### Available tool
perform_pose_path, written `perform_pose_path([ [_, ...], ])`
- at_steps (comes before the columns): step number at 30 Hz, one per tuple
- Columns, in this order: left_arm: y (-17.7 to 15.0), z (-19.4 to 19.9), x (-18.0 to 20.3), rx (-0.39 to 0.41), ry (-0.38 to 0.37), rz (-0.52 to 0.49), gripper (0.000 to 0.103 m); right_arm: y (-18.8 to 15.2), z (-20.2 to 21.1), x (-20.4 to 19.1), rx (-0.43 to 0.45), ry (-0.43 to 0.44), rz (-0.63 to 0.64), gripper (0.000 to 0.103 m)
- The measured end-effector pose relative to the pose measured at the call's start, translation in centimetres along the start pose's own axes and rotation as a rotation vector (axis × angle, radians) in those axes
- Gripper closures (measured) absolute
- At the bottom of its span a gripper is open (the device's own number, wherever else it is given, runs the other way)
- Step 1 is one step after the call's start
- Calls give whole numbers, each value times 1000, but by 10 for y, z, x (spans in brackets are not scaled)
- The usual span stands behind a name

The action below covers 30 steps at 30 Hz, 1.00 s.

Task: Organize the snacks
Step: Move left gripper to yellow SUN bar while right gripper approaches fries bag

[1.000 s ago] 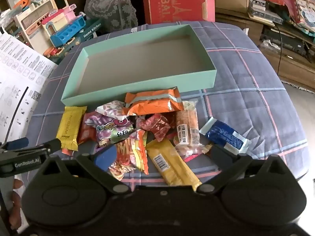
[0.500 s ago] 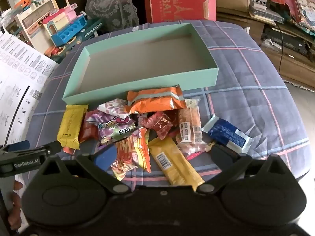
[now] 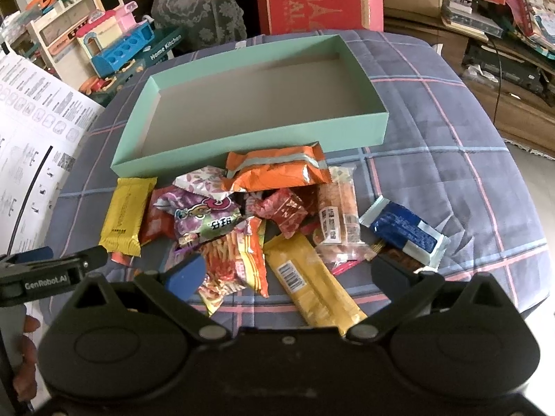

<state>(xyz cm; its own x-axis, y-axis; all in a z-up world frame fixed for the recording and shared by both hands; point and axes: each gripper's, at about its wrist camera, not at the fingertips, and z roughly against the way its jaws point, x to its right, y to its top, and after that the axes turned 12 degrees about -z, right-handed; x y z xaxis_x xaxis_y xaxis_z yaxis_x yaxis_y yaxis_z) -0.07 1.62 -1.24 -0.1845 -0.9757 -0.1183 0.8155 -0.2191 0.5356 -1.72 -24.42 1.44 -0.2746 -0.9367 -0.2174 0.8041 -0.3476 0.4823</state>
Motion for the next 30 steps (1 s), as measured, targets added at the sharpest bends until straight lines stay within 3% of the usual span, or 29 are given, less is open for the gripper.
perform_pose_path([
  [30,-3,-21,-15,-60,-20,48,0,-3,-20,-6,-61,70,38,0],
])
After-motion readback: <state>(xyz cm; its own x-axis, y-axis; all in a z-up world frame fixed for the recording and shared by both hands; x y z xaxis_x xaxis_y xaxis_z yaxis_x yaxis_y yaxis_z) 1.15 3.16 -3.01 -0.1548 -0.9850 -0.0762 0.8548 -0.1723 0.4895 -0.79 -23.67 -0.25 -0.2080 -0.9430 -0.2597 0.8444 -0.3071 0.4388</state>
